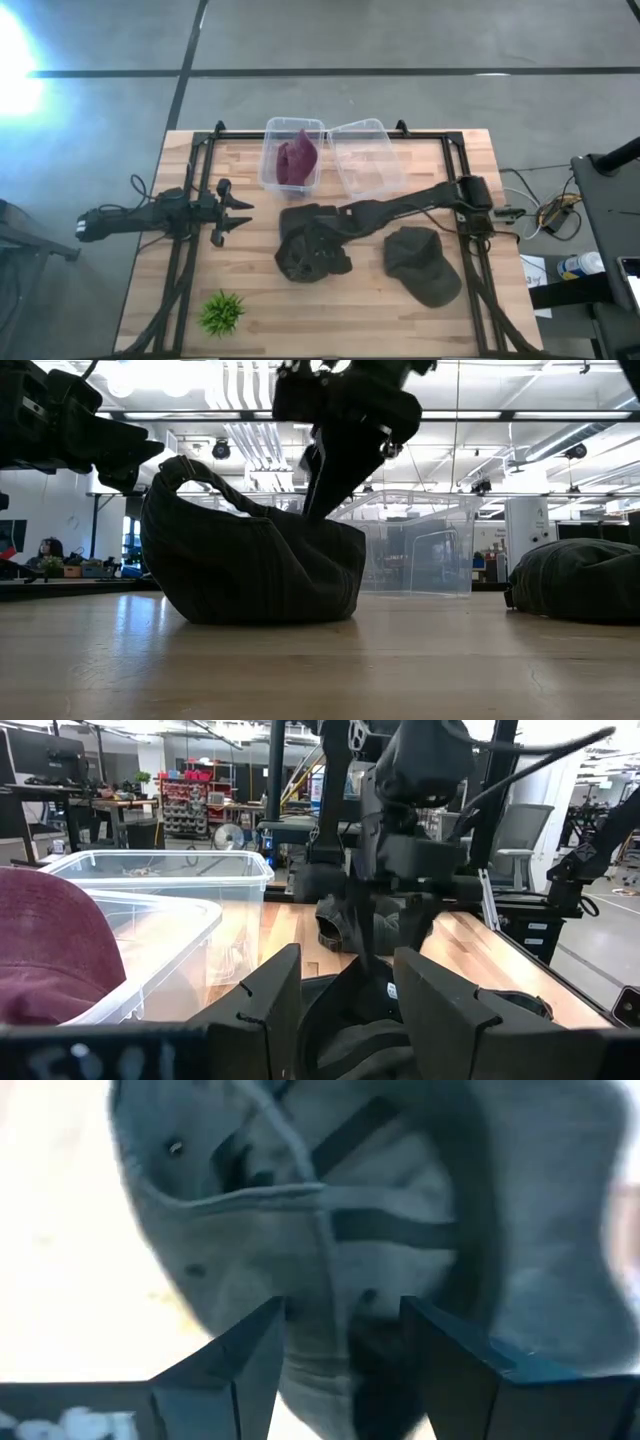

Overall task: Pick & Place hat
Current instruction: Put the left black cap into the right transparent bin

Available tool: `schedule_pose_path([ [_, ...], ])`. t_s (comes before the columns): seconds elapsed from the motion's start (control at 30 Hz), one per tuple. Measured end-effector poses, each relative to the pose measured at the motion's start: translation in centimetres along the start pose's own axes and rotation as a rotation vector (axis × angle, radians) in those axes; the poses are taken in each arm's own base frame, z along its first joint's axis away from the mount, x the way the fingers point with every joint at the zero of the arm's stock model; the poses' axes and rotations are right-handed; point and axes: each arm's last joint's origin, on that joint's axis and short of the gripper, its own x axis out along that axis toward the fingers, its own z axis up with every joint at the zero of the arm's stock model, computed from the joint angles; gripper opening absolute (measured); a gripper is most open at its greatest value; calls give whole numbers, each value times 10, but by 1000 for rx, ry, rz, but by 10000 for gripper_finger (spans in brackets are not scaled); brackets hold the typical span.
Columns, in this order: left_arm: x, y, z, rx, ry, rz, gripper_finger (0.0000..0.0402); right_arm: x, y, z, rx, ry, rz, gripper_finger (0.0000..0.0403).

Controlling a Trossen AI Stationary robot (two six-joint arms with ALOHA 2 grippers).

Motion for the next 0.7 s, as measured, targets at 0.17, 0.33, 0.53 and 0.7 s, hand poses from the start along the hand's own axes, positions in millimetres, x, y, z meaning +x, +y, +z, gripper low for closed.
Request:
schedule_pose_path([
  [0.17,0,0,0,0,1,0,155,18,-2,7,-71,112,129,198],
  [0.33,0,0,0,0,1,0,155,35,2,11,-55,162,269,178],
  [0.53,0,0,0,0,1,0,155,41,5,14,3,206,384,82],
  [0.7,0,0,0,0,1,0,155,31,6,14,45,219,459,14],
])
